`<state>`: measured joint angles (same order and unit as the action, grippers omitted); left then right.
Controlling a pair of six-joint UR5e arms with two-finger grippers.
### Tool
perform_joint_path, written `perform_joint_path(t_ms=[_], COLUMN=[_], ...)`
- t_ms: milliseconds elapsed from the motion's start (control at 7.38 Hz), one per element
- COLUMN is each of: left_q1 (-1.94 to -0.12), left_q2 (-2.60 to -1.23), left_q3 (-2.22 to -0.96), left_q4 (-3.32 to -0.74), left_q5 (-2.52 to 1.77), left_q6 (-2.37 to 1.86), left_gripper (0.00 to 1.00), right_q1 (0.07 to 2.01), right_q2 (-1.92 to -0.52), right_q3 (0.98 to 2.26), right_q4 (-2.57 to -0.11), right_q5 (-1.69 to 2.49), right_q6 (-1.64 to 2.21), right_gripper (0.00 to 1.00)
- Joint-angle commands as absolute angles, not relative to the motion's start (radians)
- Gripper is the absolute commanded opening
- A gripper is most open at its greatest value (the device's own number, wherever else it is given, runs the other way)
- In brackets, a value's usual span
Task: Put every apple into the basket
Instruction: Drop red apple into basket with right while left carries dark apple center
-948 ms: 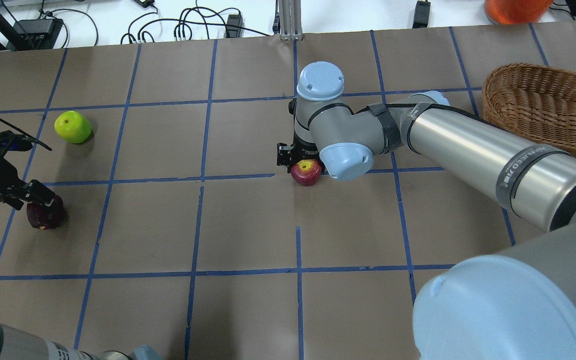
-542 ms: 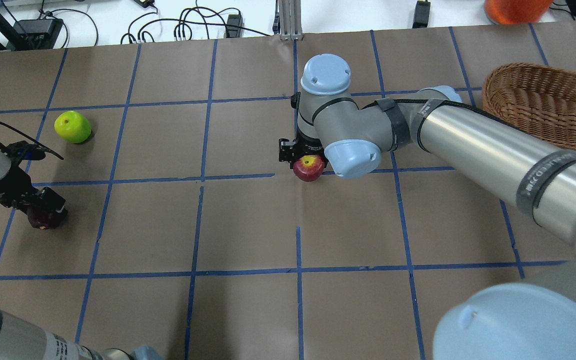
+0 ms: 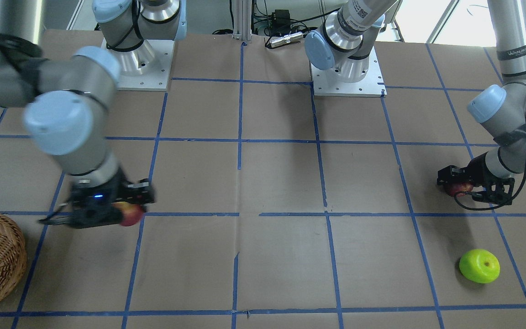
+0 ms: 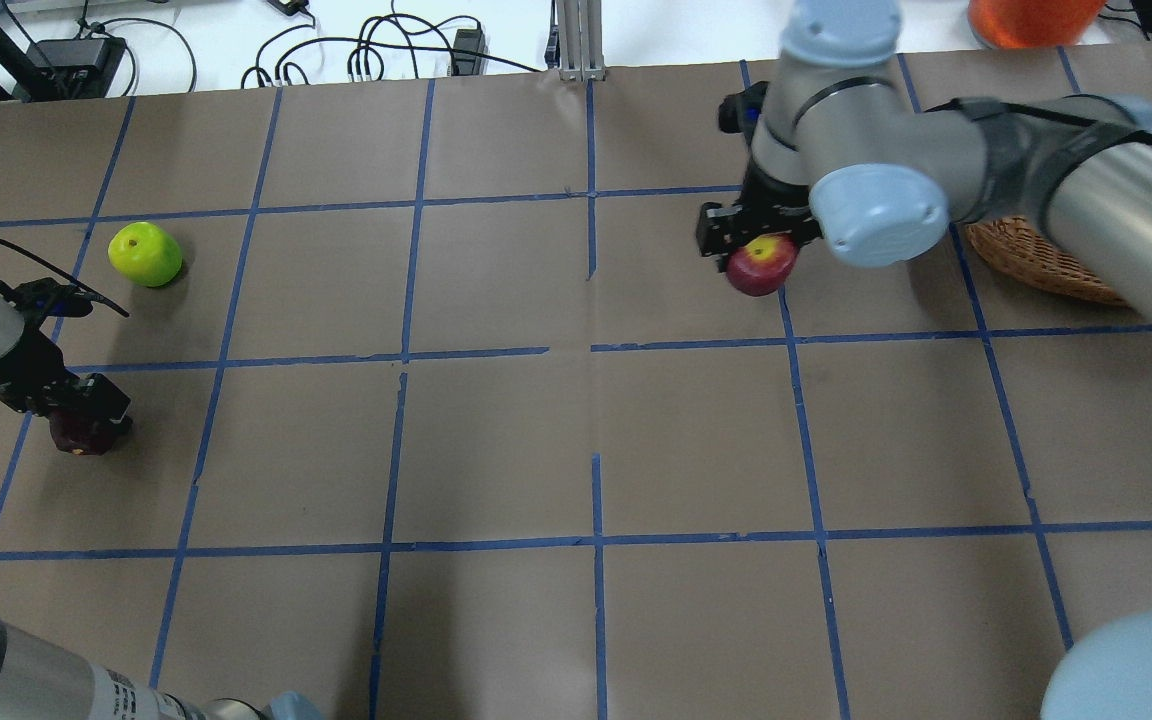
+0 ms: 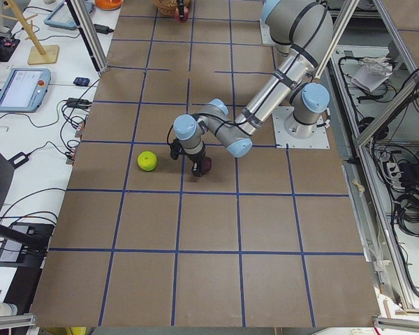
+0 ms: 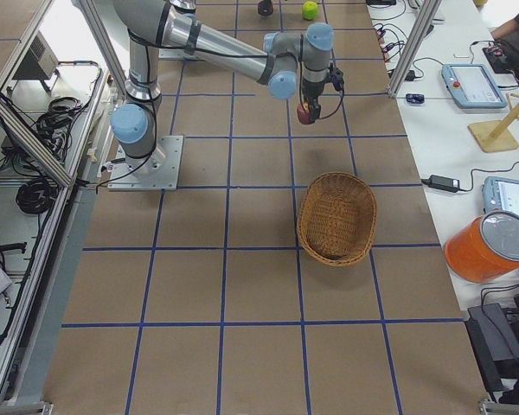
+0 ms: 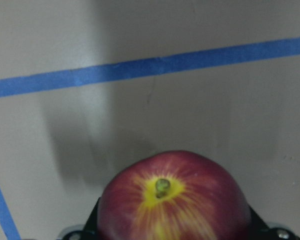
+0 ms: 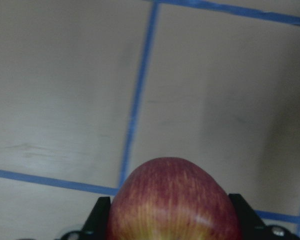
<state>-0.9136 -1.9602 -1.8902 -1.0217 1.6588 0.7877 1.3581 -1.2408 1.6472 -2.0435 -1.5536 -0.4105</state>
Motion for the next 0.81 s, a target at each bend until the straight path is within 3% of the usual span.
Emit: perform_joint_path(t_ms=[0,271,406,542,677], left_q1=[-1.042,-1.251,-1.360,-1.464,-1.550], left_q2=[-1.904,-1.890,-1.908,-1.923,-1.940], left_q3=[-1.838,-1.751,-1.734,-1.733,-1.736], left_q4=[-1.127,-1.245,-1.236,-1.203,-1.107], left_q5=[1.634,1.523,1.481,1.464,1.381], left_q6=[0.662,0.290,0.055,-0.126,-0.341], left_gripper=[0.20,0.21,0.21,0.21,0.25], right_q1=[1.085,1.005,0.984,0.976,0.976], right_q2=[-1.090,-0.895,-0.856,-0.847,-0.844], right_q3=[1.442,1.230,1.211,1.212,1.212], right_q4=[-2.062,-2.034,-2.039,-2.036,-2.031], right_q5=[-1.625,-1.632,-1.635,-1.631,-1.618], right_q6=[-0.801,-0.882,-0.884,-0.884,-0.881], right_gripper=[0.03,0.04,0.17,0.64,0.96])
